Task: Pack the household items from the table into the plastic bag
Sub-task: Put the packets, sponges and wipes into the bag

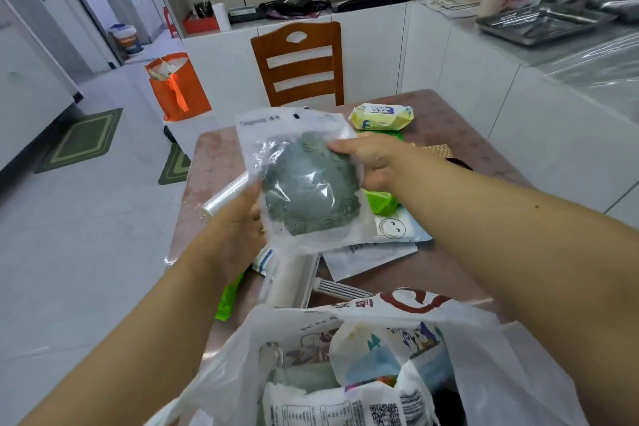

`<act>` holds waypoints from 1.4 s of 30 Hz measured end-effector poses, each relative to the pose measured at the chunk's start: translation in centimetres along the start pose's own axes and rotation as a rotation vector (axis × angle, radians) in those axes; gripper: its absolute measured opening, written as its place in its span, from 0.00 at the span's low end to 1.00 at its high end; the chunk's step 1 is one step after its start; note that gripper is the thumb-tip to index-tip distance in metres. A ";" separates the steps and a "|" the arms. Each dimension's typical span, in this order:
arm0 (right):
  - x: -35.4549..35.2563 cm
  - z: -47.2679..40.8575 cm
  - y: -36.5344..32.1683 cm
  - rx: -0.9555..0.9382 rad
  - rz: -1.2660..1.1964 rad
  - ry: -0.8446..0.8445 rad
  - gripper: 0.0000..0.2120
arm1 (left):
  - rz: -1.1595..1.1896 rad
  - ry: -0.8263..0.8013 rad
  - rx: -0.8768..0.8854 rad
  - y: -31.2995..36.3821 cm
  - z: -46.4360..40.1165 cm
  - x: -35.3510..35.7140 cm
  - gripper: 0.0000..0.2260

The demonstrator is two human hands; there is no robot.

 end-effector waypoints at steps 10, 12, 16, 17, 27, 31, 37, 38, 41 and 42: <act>-2.8 -3.5 1.3 -0.082 0.361 0.317 0.22 | 0.330 0.176 -0.158 -3.3 -2.5 -0.3 0.08; -6.5 -4.8 0.6 -0.121 0.905 0.485 0.28 | 0.363 0.205 -0.182 -3.7 -2.6 -1.2 0.11; -9.8 -6.4 3.1 0.114 1.385 0.383 0.42 | 0.388 0.212 -0.206 -4.5 -2.9 -2.4 0.11; -9.7 -6.7 3.9 0.151 1.474 0.371 0.44 | 0.390 0.211 -0.212 -4.8 -3.1 -2.5 0.10; -9.7 -8.7 4.9 0.217 1.337 0.408 0.59 | 0.473 0.258 -0.212 -6.0 -2.8 -3.2 0.10; -10.1 -8.2 4.6 0.119 1.150 0.487 0.46 | 0.483 0.256 -0.259 -6.3 -2.2 -3.3 0.13; -9.1 -7.5 0.6 -0.023 1.249 0.635 0.07 | 0.540 0.287 -0.278 -6.5 -1.6 -3.2 0.15; -8.8 -7.5 0.5 -0.053 1.258 0.651 0.10 | 0.539 0.296 -0.283 -6.5 -1.6 -3.2 0.16; -6.8 -5.9 -0.3 -0.188 1.174 0.662 0.11 | 0.521 0.310 -0.293 -6.4 -1.6 -2.9 0.16; -5.7 -5.2 -1.0 -0.266 1.124 0.625 0.11 | 0.526 0.303 -0.298 -6.6 -1.8 -2.9 0.16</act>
Point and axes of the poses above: each hand's wrist, its own z-axis away from the middle knuckle, its own x-axis out of the palm, y = z × x, the point moved 3 cm from there along -z, towards the middle knuckle, and after that the axes turned 8 degrees about -z, right-handed, at the moved point
